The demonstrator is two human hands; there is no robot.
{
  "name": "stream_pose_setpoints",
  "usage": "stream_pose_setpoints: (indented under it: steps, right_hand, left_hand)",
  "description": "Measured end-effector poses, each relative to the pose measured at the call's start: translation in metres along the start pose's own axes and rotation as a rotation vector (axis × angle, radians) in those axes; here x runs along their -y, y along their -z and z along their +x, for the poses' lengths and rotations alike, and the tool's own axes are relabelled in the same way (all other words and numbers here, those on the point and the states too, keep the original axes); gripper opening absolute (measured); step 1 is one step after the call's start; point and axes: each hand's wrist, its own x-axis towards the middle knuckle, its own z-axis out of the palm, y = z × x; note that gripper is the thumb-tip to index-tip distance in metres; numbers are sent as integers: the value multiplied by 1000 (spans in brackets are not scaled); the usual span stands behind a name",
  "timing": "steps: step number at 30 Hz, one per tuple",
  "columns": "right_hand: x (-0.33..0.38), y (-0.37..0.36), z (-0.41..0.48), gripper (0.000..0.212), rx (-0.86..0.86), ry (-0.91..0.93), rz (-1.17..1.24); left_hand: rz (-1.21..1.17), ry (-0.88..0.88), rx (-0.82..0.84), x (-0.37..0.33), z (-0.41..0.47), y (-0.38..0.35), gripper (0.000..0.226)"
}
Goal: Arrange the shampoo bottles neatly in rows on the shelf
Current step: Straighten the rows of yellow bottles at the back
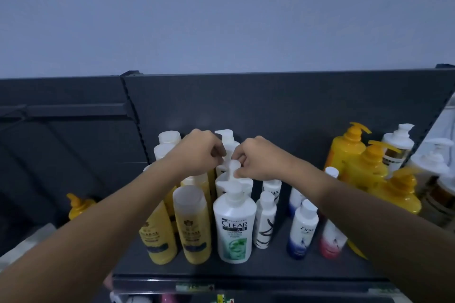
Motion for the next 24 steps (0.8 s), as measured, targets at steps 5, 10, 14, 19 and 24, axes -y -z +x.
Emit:
stream_pose_setpoints:
  steps: [5,10,14,19,24]
  right_hand:
    - [-16,13,0,52,45,-30,45]
    - [-16,15,-13,17,145,1,104]
    - [-7,13,-21,20,254,59,126]
    - [5,15,-23,29,348,31,122]
    - [14,19,-28,25,372,24,123]
  left_hand:
    - [51,32,-2,10,21,-5,34]
    - [87,-68,98,15,49,-12,43]
    - [105,-98,151,14,59,-19,40]
    - [94,-131,139,15,62,-18,32]
    - [97,-150,131,17,61,-19,43]
